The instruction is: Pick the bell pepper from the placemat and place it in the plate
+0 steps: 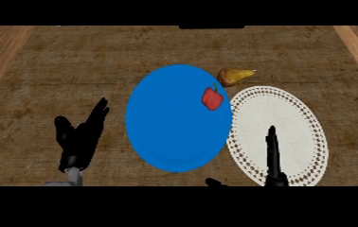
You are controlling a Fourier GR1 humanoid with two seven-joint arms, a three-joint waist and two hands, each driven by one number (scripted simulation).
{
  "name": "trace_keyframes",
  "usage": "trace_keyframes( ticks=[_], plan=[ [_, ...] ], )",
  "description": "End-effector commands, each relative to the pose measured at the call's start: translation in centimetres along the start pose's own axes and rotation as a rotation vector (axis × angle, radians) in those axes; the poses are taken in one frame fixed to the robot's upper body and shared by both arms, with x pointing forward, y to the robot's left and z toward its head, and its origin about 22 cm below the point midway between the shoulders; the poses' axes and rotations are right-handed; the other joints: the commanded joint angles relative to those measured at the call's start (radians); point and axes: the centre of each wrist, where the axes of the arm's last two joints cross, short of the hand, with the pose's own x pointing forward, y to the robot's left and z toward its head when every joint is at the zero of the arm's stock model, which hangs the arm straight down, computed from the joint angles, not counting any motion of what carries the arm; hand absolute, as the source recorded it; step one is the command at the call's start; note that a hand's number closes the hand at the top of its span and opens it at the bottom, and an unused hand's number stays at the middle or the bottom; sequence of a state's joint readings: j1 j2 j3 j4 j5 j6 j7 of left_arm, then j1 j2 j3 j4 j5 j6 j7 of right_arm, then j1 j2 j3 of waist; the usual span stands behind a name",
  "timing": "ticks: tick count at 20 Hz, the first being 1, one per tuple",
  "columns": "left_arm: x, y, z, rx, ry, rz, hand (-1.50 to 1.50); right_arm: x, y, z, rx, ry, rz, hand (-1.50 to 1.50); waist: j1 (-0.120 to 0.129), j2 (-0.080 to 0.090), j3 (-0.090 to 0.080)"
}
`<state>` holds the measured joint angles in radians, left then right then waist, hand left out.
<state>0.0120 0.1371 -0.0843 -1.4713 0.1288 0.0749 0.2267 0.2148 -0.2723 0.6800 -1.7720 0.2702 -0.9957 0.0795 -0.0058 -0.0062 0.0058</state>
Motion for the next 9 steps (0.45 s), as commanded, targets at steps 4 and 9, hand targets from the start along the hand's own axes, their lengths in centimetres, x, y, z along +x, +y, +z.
trace_keyframes(
  ticks=[4, 9],
  plan=[
    [-1.7, -1.0, 0.1, 0.0, 0.027, -0.003, 0.0, -0.6, -1.9, 3.2, 0.028, 0.022, 0.072, -1.5, 0.002, 0.006, -0.006],
    [-2.9, 0.7, 0.2, -0.006, 0.036, 0.013, 0.0, -0.4, -2.9, 5.2, 0.034, 0.016, 0.073, -1.5, 0.0, 0.006, -0.006]
  ],
)
